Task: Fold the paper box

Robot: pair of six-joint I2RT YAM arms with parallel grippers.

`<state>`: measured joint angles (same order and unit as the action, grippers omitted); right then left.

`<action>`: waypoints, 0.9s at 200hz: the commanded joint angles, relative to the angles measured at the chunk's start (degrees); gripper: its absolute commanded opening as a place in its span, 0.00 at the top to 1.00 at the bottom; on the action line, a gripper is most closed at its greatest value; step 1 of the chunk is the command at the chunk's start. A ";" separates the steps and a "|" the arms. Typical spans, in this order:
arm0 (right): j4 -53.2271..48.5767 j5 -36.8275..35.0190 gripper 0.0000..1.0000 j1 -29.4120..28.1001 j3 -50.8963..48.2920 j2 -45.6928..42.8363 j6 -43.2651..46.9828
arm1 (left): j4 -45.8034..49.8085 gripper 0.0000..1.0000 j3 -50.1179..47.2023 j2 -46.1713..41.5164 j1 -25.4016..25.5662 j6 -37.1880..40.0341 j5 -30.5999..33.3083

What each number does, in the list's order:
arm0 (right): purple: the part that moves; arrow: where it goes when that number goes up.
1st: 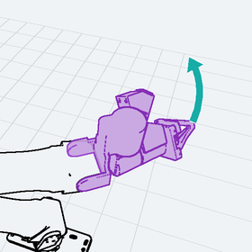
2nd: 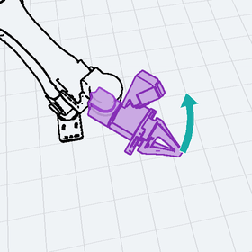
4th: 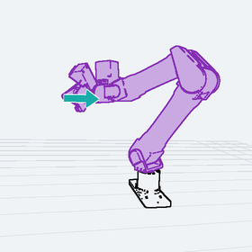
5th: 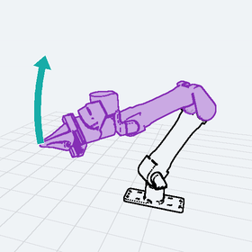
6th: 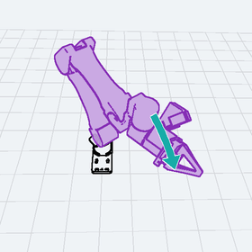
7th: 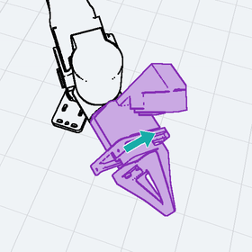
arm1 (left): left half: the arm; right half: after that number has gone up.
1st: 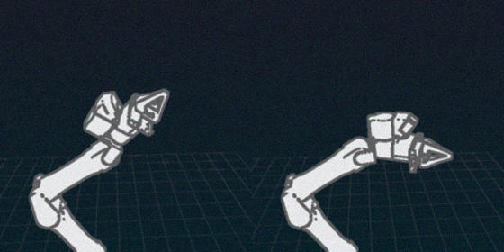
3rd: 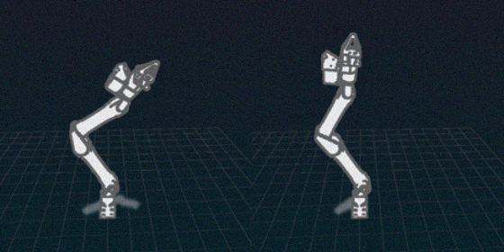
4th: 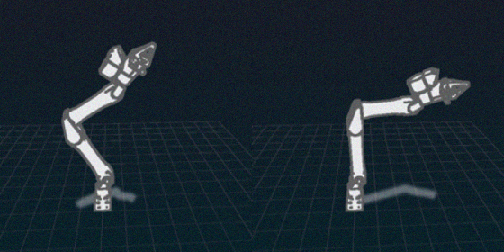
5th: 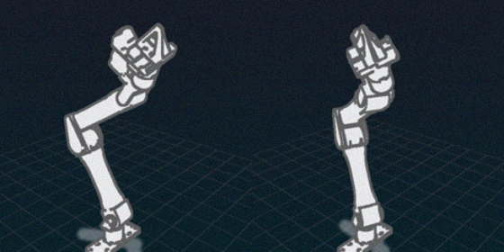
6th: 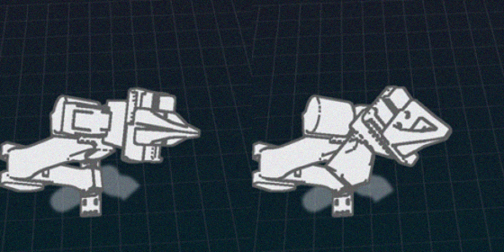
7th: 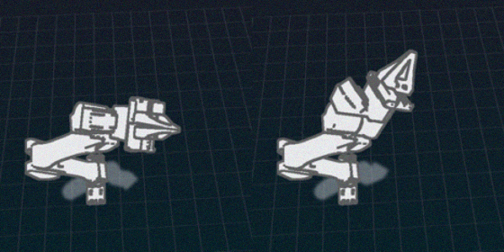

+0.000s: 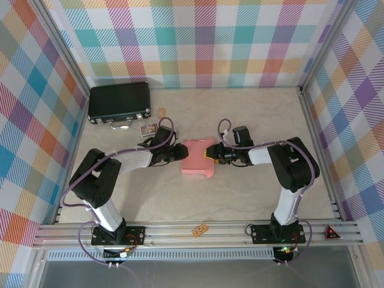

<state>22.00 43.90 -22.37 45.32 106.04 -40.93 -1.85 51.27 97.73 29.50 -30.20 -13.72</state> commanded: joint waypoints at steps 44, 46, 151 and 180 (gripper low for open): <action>6.34 4.38 0.62 -0.34 -1.98 -4.44 -1.00 | -6.10 0.73 -0.39 4.15 -0.32 -1.71 -8.45; 6.29 4.29 0.62 -0.34 -1.99 -4.61 -1.00 | -6.36 0.73 -0.38 4.20 -0.32 -1.78 -8.70; -2.50 1.59 0.62 -2.27 3.88 -7.84 2.45 | -9.18 0.66 -2.29 4.48 -0.32 -3.14 -10.54; -5.29 0.66 0.62 -3.62 6.58 -7.35 3.43 | -9.28 0.65 -2.09 5.09 -0.32 -3.08 -9.92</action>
<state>19.09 44.45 -23.75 48.84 98.43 -39.86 -11.09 50.00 100.82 28.18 -33.28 -20.08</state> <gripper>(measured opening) 0.379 0.345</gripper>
